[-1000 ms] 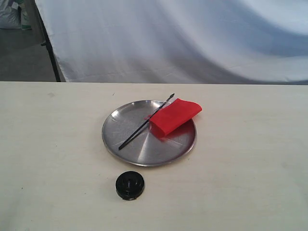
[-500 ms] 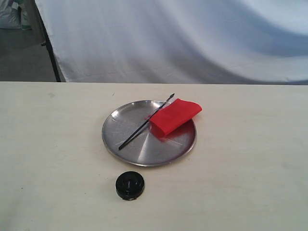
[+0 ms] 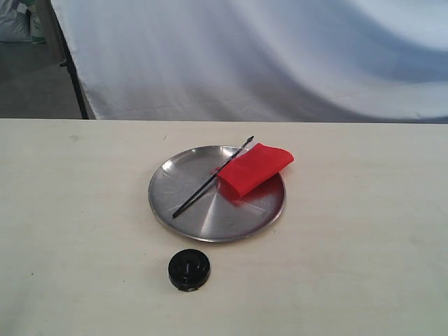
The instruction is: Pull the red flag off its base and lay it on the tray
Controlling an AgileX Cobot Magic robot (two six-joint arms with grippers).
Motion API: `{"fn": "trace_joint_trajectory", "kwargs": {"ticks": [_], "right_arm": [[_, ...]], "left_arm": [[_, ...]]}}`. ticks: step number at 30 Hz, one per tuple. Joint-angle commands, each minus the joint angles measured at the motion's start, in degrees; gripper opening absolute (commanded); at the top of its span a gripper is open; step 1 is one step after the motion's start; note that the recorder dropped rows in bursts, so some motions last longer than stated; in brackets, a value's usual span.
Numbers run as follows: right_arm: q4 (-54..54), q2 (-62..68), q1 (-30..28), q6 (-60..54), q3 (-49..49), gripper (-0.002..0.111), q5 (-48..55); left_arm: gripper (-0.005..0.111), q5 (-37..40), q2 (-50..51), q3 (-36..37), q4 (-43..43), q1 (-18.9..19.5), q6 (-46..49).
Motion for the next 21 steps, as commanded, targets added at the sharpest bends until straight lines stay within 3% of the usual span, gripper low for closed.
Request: {"fn": "trace_joint_trajectory", "kwargs": {"ticks": [1,7,21], "right_arm": [[1.54,-0.4,-0.37,-4.53,0.2,0.0,0.06],[11.84,-0.4,-0.37,-16.88,0.2,0.0,-0.19],[9.91,-0.4,-0.37,-12.03,0.2,0.0,-0.19]], "left_arm": [[0.0,-0.06,-0.16,0.16,-0.55,0.15,-0.09],[0.0,-0.06,-0.16,0.16,-0.55,0.15,-0.09],[0.0,-0.06,-0.16,0.16,-0.55,0.15,-0.09]]}}
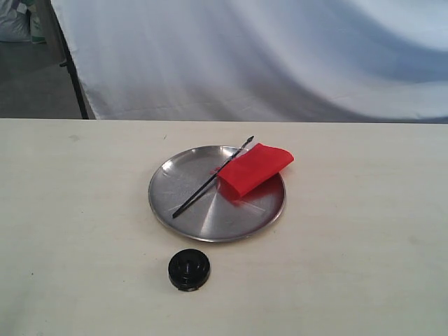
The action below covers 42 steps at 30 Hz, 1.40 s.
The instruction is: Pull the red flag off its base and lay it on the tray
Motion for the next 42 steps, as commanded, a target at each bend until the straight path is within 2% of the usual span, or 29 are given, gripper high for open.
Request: {"fn": "trace_joint_trajectory", "kwargs": {"ticks": [1,42], "right_arm": [[-0.71,-0.4,-0.37,1.52,0.2,0.0,-0.19],[0.0,-0.4,-0.37,0.63,0.2,0.0,-0.66]], "left_arm": [[0.0,-0.06,-0.16,0.16,-0.55,0.15,-0.09],[0.0,-0.06,-0.16,0.16,-0.55,0.15,-0.09]]}}
